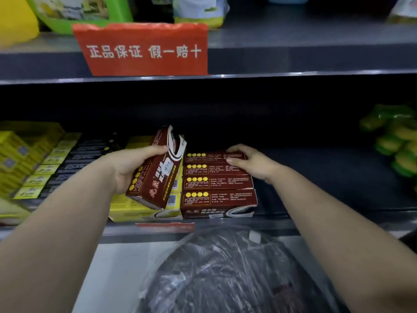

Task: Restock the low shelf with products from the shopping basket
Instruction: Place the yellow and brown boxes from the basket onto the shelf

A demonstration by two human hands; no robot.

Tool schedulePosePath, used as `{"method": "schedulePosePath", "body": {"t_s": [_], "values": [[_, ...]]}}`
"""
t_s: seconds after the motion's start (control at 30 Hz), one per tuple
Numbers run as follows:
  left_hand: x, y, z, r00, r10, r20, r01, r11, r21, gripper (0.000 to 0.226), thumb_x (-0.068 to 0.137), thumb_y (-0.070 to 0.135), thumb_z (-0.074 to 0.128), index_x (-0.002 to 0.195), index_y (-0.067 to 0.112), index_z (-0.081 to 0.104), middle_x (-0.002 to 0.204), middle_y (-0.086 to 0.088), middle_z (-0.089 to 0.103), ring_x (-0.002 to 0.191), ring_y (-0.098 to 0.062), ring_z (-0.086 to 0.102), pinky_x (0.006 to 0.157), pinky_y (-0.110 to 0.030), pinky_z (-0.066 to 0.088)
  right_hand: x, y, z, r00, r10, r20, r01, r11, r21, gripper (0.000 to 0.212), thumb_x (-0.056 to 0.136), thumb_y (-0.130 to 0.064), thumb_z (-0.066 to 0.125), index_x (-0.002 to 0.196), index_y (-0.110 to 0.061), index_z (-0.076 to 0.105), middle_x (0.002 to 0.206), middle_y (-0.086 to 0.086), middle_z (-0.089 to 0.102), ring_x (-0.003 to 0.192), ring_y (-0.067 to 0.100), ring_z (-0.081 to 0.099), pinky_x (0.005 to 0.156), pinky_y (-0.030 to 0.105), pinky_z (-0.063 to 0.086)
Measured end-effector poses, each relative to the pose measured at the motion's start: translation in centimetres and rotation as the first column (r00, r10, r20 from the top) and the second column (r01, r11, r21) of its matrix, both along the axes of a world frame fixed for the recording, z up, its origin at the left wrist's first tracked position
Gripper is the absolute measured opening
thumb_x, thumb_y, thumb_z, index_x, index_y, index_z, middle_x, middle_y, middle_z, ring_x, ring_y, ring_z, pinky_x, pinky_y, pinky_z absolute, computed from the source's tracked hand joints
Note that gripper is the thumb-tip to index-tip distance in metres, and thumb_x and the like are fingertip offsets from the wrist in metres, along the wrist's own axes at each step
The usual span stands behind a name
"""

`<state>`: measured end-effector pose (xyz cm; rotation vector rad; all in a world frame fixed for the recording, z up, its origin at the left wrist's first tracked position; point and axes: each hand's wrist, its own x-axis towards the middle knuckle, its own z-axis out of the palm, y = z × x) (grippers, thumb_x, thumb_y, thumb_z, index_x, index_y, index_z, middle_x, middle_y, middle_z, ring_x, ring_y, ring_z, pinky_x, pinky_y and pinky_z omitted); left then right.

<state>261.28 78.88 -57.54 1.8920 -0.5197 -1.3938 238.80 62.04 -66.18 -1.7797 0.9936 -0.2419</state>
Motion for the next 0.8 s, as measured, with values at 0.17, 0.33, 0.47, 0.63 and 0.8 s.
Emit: {"method": "schedulePosePath", "body": {"t_s": [0.17, 0.33, 0.47, 0.63, 0.8], "values": [[-0.9, -1.0, -0.2, 0.999, -0.039, 0.028, 0.04, 0.999, -0.026, 0.041, 0.075, 0.046, 0.068, 0.098, 0.011, 0.066, 0.083, -0.011, 0.074, 0.068, -0.027, 0.071, 0.061, -0.037, 0.056, 0.5, 0.6, 1.8, 0.942, 0.037, -0.335, -0.158, 0.926, -0.342, 0.052, 0.092, -0.04, 0.053, 0.141, -0.03, 0.036, 0.145, 0.01, 0.033, 0.126, 0.026, 0.041, 0.1, 0.039, 0.042], [-2.4, -1.5, 0.0, 0.966, -0.255, 0.032, 0.256, 0.966, -0.028, 0.055, 0.055, 0.045, 0.075, 0.1, 0.013, 0.067, 0.088, -0.012, 0.074, 0.076, -0.027, 0.071, 0.07, -0.039, 0.056, 2.1, 3.7, 7.3, 0.964, 0.21, -0.162, -0.265, 0.783, -0.563, 0.096, 0.07, -0.046, 0.076, 0.146, -0.041, 0.019, 0.155, 0.008, 0.014, 0.14, 0.033, 0.011, 0.108, 0.04, 0.017], [-3.3, -1.8, 1.2, 0.915, -0.397, 0.076, 0.403, 0.909, -0.104, 0.057, 0.051, 0.041, 0.076, 0.1, 0.013, 0.069, 0.094, -0.015, 0.073, 0.08, -0.025, 0.071, 0.072, -0.037, 0.058, 2.4, 5.1, 10.0, 0.913, 0.309, -0.266, -0.408, 0.681, -0.608, 0.086, 0.065, -0.045, 0.08, 0.14, -0.037, 0.039, 0.15, -0.002, 0.029, 0.137, 0.023, 0.025, 0.111, 0.037, 0.024], [-4.2, -1.8, 2.5, 0.799, -0.454, 0.395, 0.514, 0.856, -0.056, 0.075, 0.046, 0.062, 0.072, 0.109, 0.021, 0.066, 0.104, -0.005, 0.072, 0.09, -0.022, 0.069, 0.08, -0.033, 0.055, 1.3, 4.7, 11.1, 0.928, 0.251, -0.275, -0.364, 0.77, -0.524, 0.058, 0.067, -0.05, 0.076, 0.12, -0.03, 0.06, 0.1, -0.016, 0.05, 0.096, 0.008, 0.054, 0.076, 0.018, 0.044], [-3.4, -3.1, 1.5, 0.699, 0.046, 0.714, 0.185, 0.952, -0.242, 0.074, 0.077, 0.048, 0.069, 0.138, 0.015, 0.042, 0.132, -0.004, 0.055, 0.115, -0.022, 0.053, 0.088, -0.031, 0.043, -0.8, 1.8, 8.4, 0.992, -0.068, -0.106, -0.012, 0.787, -0.617, 0.05, 0.085, -0.038, 0.064, 0.129, -0.016, 0.053, 0.124, 0.007, 0.055, 0.112, 0.022, 0.054, 0.087, 0.023, 0.04]]}}
